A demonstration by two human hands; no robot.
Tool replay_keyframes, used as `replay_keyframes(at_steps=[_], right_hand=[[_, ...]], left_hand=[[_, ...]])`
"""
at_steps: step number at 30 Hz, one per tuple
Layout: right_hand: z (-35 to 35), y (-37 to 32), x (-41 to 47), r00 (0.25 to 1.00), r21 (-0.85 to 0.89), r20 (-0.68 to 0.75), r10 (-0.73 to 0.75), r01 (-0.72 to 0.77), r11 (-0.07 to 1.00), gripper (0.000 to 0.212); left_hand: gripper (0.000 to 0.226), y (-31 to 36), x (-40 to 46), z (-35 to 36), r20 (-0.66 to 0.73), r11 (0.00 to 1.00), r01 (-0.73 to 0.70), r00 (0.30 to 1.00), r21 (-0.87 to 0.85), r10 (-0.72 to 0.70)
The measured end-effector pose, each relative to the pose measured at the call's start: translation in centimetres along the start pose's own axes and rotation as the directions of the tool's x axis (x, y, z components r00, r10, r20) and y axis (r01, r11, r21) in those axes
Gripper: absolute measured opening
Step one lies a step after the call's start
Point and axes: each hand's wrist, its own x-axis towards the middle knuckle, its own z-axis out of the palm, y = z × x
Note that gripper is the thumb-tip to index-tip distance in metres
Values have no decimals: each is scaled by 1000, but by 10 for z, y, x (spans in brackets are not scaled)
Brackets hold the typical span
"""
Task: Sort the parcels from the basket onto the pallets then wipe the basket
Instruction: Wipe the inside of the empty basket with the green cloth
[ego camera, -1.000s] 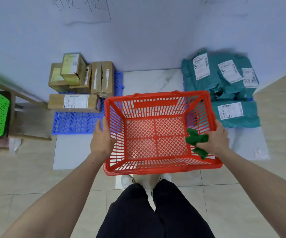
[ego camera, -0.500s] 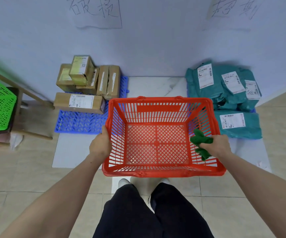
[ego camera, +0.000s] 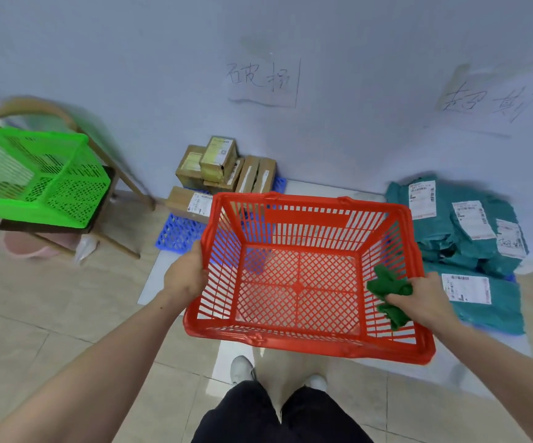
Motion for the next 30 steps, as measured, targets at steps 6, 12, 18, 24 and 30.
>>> replay_keyframes(at_steps=[6,12,18,24,30], right_hand=[[-4,-60,-2,978,-53,21,-206,206,977,22],[15,-138,-23,957,-67,19,-288,289,955,31],[51,-235,-70,937,-74,-3,-348,347,935,34],[97,-337,-123,913,-55,-24,-408,407,912,31],[136,-420,-145,870,-35,2,-494,493,869,29]], left_hand=[[63,-53,-25,-34,-54,990,126,990,-56,-129],[60,-120,-48,-74,-104,975,195,973,-108,-206],[55,-219,-70,-124,-200,973,154,962,-172,-188],[51,-340,-77,-177,-198,960,176,955,-220,-220],[57,-428,-74,-214,-266,960,224,927,-168,-263]])
